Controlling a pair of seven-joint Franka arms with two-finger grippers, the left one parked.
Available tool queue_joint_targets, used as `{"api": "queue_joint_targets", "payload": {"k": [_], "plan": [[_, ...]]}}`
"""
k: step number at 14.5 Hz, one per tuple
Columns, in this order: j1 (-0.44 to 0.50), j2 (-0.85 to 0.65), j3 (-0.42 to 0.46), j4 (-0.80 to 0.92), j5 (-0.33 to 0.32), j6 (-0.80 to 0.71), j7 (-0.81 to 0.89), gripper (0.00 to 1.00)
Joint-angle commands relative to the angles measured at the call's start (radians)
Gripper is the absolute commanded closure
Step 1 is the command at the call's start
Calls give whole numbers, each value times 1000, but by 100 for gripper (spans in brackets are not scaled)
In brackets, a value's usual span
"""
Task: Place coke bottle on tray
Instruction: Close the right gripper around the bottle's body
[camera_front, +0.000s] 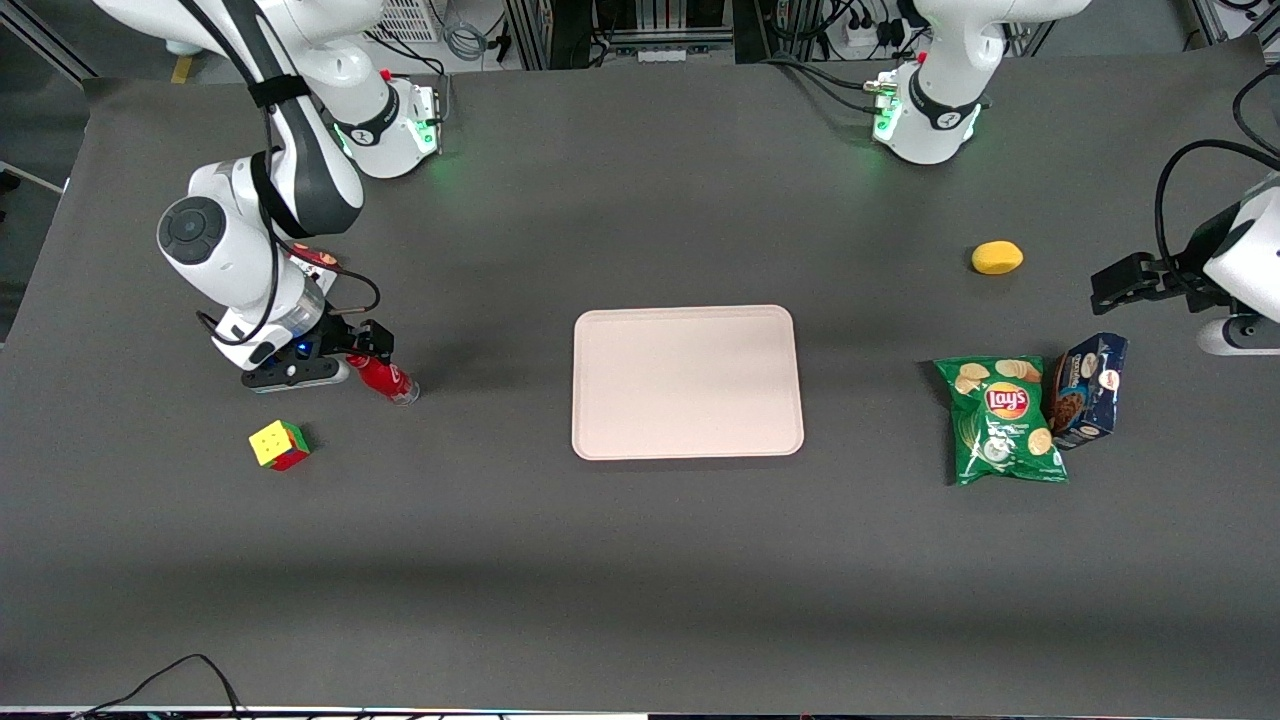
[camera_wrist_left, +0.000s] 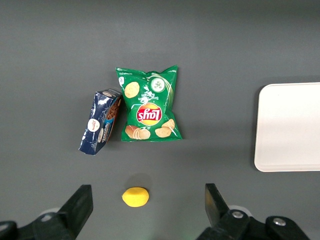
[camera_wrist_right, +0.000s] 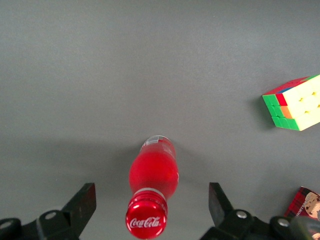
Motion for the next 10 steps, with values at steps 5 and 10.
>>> {"api": "queue_joint_targets", "payload": {"k": [5, 10], "plan": [[6, 57, -1, -5, 14, 83, -36, 0], [6, 66, 0, -5, 14, 88, -35, 13]]}}
